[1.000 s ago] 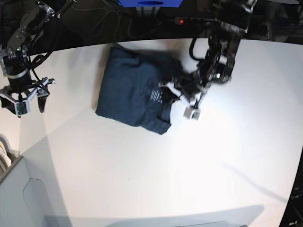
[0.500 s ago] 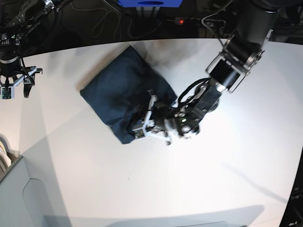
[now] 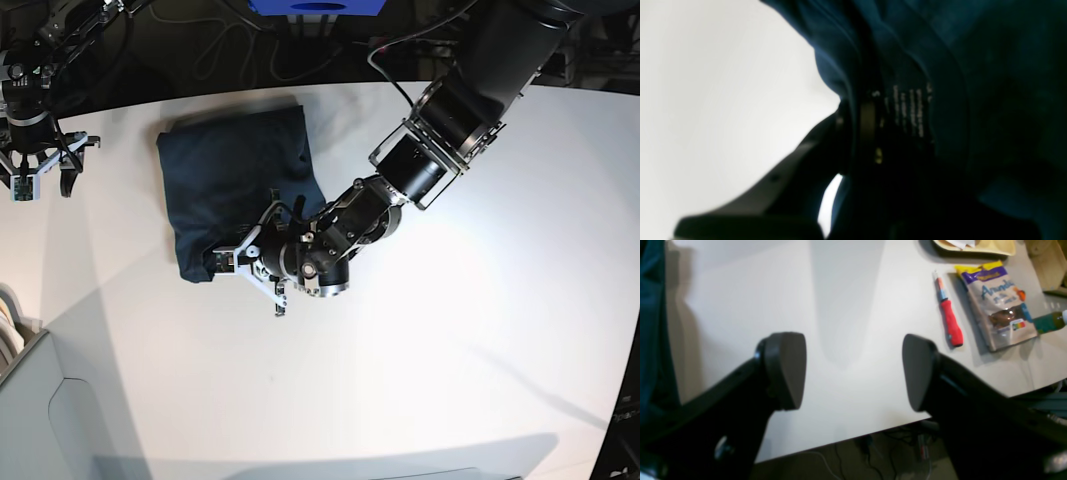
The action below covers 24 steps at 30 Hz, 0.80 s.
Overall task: Fold the T-shirt properly
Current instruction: 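Drag the folded bundle with the left gripper to rotate and square it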
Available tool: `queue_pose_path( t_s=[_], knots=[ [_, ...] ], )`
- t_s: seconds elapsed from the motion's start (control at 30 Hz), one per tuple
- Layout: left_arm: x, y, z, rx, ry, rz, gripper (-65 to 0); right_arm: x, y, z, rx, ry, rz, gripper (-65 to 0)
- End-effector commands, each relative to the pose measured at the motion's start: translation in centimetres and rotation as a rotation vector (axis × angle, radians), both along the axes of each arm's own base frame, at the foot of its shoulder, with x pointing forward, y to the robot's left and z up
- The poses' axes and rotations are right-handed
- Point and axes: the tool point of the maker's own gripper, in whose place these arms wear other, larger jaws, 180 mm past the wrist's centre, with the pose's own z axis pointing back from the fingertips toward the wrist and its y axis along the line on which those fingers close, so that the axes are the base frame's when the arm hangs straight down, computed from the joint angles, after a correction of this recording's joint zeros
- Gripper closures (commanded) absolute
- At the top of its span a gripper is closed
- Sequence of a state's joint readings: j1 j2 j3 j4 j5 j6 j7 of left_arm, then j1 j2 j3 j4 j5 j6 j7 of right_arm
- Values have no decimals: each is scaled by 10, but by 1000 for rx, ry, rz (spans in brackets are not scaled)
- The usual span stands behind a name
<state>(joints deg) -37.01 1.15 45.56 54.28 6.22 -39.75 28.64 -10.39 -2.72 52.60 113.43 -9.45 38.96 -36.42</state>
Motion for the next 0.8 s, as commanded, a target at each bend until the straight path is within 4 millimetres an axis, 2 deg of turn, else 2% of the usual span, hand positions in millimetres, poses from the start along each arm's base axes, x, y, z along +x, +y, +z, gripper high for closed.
queue_pose_path(
  t_s=[0.0,0.5,0.6,0.77],
  knots=[
    [9,-13,19,-33,-40,-31,0,6,1,13,-25,-38,31,-421],
    [17,-18,30,0,-90,-77,0,9,3,14,-24,-45,37,-421],
    [26,-19,40,-5,-116,-77,-124,9,2,13,-23,-44,36,-421],
    [33,-16,46,-6,-133,-74,-352,9,3,14,-22,-45,38,-421]
  ],
)
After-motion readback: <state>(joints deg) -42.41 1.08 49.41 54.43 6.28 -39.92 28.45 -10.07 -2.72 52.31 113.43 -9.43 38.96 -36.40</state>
